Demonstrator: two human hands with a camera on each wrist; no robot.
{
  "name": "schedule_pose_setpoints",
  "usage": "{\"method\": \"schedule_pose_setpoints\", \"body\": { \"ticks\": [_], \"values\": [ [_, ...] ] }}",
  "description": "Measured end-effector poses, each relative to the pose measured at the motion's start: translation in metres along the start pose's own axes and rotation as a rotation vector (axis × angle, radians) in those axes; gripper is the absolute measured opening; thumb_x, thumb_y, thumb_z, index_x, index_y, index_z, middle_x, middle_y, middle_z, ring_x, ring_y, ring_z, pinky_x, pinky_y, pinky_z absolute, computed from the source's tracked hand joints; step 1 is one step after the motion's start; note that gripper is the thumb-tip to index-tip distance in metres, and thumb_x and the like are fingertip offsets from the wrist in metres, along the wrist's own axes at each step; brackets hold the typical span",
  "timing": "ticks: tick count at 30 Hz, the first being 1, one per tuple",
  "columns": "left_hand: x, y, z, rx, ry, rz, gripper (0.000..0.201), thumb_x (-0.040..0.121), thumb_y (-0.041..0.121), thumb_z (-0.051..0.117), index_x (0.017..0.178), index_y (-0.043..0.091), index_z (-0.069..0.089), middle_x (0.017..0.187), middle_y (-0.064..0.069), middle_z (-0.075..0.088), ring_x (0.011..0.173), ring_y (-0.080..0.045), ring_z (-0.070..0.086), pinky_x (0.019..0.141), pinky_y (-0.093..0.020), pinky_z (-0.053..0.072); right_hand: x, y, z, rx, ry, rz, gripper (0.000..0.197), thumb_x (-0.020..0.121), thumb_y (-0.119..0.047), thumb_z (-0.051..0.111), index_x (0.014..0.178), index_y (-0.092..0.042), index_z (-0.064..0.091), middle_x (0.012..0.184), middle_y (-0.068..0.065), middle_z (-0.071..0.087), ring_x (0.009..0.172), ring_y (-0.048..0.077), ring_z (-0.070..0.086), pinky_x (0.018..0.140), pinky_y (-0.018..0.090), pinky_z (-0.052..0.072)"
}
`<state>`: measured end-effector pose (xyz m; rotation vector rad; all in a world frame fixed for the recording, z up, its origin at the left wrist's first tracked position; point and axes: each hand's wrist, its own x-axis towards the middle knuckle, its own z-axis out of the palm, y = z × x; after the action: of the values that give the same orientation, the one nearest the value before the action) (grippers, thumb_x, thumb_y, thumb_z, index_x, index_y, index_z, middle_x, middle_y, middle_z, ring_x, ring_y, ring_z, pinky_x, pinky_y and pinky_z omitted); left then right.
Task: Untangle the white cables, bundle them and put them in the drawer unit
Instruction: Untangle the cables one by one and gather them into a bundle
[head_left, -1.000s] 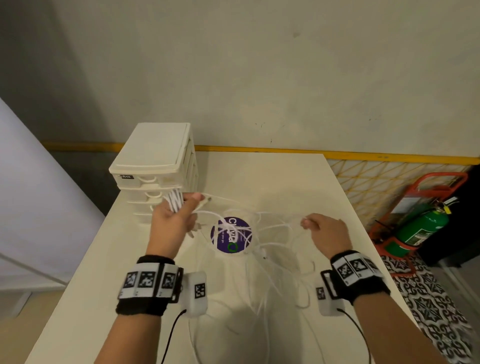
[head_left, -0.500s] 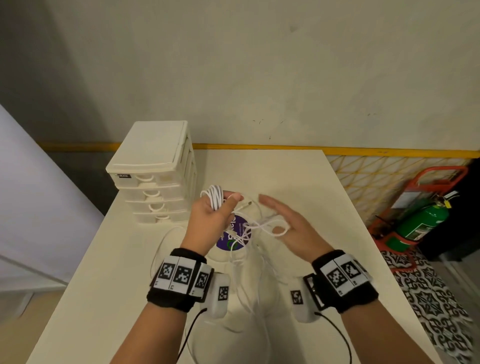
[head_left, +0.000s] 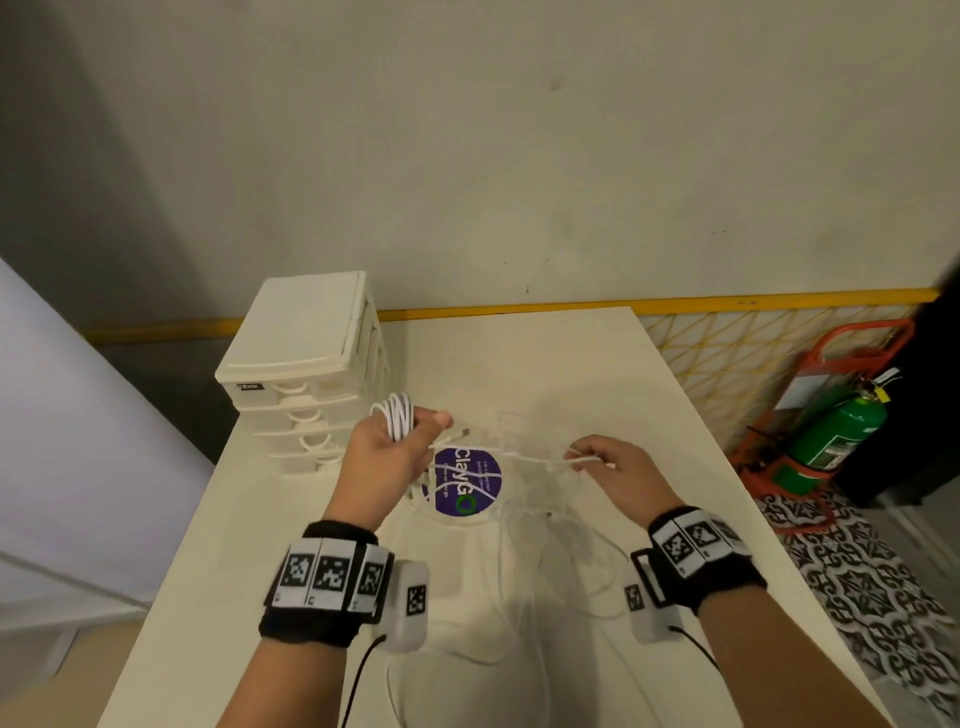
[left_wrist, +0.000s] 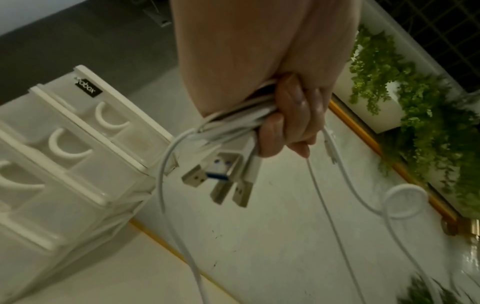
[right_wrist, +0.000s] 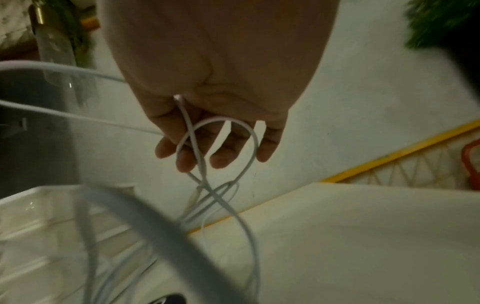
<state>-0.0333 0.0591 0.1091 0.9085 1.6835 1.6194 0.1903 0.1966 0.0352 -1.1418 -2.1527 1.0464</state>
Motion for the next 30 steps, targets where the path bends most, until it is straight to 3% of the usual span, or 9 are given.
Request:
{"method": "schedule_pose_setpoints", "body": {
  "ticks": [3,6,12,15,19,21,24,27,30],
  "values": [
    [0.006,-0.001,-0.001,0.064,-0.042,0.003,0.018,0.084,0.014,0.069,0.083,-0.004,0.066,0.045,0.001,0.039,0.038,-0.011,0.033,0.043,-0.024,0.032,0.002,-0.006,-0.019,-0.190,0.148,-0.103,0.012,0.081,-0.020,0.056,0.076,-0.026,0.065,0.080,-0.009,0.068,0.078,0.019,0.057,0.075,0.039,0.047],
    [0.007,0.007,0.002,0.216,-0.137,0.041,0.017,0.083,0.021,0.072,0.075,0.006,0.069,0.042,0.006,0.046,0.038,-0.007,0.040,0.042,-0.018,0.035,0.004,-0.006,-0.041,-0.315,0.315,-0.198,0.029,0.074,-0.033,0.036,0.083,-0.024,0.063,0.086,-0.008,0.066,0.083,0.022,0.056,0.077,0.041,0.043],
    [-0.003,0.012,0.014,0.321,-0.270,-0.036,0.036,0.086,0.032,0.067,0.060,0.011,0.053,0.040,0.005,0.039,0.035,-0.008,0.034,0.040,-0.020,0.031,0.021,-0.005,-0.061,-0.248,0.452,-0.229,0.042,0.071,-0.004,0.038,0.092,-0.022,0.070,0.099,0.004,0.058,0.100,0.026,0.050,0.087,0.045,0.041],
    [-0.011,0.020,0.014,0.398,-0.370,-0.031,0.043,0.084,0.034,0.068,0.045,0.021,0.056,0.043,0.001,0.039,0.038,-0.009,0.034,0.043,-0.020,0.030,0.020,-0.007,-0.062,-0.115,0.496,-0.312,0.048,0.071,0.005,0.036,0.096,-0.017,0.071,0.095,0.002,0.053,0.097,0.013,0.048,0.088,0.032,0.042],
    [-0.011,0.034,0.007,0.438,-0.446,-0.064,0.024,0.072,0.016,0.081,0.062,0.006,0.061,0.040,0.010,0.048,0.039,0.001,0.045,0.045,-0.013,0.037,0.016,-0.005,-0.069,0.110,0.455,-0.176,0.044,0.082,0.009,0.048,0.113,-0.018,0.062,0.108,0.003,0.041,0.081,-0.001,0.054,0.082,0.009,0.042],
    [-0.010,0.035,0.001,0.443,-0.424,-0.082,0.027,0.072,0.018,0.081,0.058,0.010,0.060,0.041,0.009,0.047,0.041,-0.003,0.046,0.049,-0.020,0.040,0.017,0.009,-0.073,0.106,0.345,0.001,0.045,0.081,0.004,0.060,0.113,-0.027,0.060,0.109,0.005,0.042,0.073,0.011,0.055,0.076,0.016,0.043],
    [-0.008,0.030,0.000,0.397,-0.328,-0.093,0.041,0.080,0.033,0.073,0.056,0.009,0.051,0.043,0.000,0.040,0.040,-0.014,0.037,0.052,-0.029,0.037,0.013,0.031,-0.069,-0.120,0.223,0.020,0.036,0.079,-0.004,0.066,0.096,-0.035,0.065,0.095,0.000,0.052,0.076,0.019,0.057,0.075,0.021,0.044],
    [-0.005,0.027,0.005,0.312,-0.231,-0.100,0.045,0.084,0.037,0.067,0.051,0.013,0.047,0.042,-0.003,0.039,0.039,-0.016,0.033,0.054,-0.034,0.035,0.002,0.046,-0.059,-0.294,0.308,-0.011,0.025,0.070,-0.015,0.077,0.085,-0.033,0.071,0.082,-0.010,0.053,0.078,0.017,0.058,0.080,0.041,0.048],
    [0.002,0.022,0.008,0.198,-0.088,-0.125,0.040,0.083,0.039,0.067,0.054,0.014,0.053,0.043,-0.001,0.042,0.040,-0.016,0.034,0.053,-0.034,0.033,-0.003,0.044,-0.055,-0.335,0.421,0.025,0.010,0.069,-0.028,0.079,0.073,-0.024,0.071,0.074,-0.007,0.058,0.069,0.018,0.060,0.073,0.033,0.043]
  ]
}}
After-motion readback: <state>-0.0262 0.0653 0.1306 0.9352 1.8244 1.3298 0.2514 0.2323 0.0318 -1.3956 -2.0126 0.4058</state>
